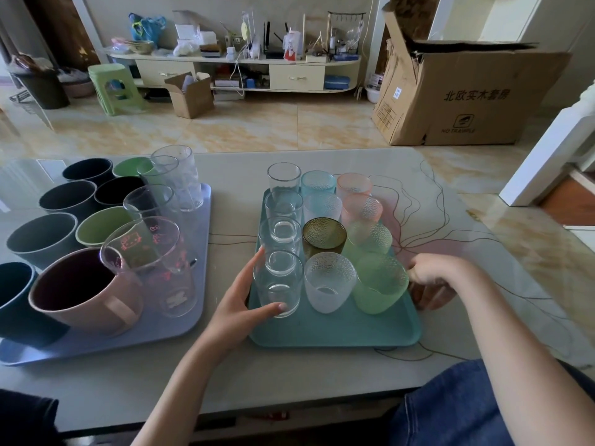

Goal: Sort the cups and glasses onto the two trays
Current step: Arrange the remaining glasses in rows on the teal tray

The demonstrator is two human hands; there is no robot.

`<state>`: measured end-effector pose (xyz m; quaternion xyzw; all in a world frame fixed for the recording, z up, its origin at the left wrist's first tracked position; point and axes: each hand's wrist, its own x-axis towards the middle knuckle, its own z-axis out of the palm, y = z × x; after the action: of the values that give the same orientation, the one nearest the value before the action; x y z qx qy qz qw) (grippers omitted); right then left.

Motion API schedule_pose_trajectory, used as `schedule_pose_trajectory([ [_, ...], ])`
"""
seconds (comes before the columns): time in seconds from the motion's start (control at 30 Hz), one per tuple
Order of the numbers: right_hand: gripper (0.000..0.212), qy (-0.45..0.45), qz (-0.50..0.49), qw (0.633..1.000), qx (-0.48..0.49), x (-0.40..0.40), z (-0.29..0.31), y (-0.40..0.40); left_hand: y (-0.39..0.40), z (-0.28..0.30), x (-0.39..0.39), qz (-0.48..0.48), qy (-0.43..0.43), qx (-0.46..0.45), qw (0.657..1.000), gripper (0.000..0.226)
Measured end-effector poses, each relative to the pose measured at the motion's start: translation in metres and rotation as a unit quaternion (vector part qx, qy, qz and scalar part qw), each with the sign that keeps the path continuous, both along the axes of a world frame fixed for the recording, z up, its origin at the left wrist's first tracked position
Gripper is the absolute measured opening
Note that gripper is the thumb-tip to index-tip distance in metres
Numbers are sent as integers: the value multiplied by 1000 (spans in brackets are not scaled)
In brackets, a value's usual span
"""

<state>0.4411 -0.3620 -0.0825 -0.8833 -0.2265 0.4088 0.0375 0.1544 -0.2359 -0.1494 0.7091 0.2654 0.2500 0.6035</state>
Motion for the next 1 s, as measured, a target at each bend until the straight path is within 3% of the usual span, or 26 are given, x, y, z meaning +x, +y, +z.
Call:
schedule_pose_trajectory([
  [0.17,33,-1,10,1000,1,0,-1,0,0,3,1,0,-1,-1,1000,95],
  [0.4,32,1,12,1000,6,3,-4,0,2,1,-2,-22,-10,-16,1000,101],
  [0.63,30,-12,25,1000,-1,9,-14,5,6,-4,-1,-3,-128,-190,973,96],
  [0.77,26,-37,-9,999,25,13,-19,8,10,-9,2,27,-183,-284,941,128],
  [0.87,21,-77,-44,991,103,25,-24,10,7,-7,18,42,-217,-330,918,134],
  [1.0,12,-122,-44,973,190,37,-26,13,6,-1,43,65,-233,-368,898,94],
])
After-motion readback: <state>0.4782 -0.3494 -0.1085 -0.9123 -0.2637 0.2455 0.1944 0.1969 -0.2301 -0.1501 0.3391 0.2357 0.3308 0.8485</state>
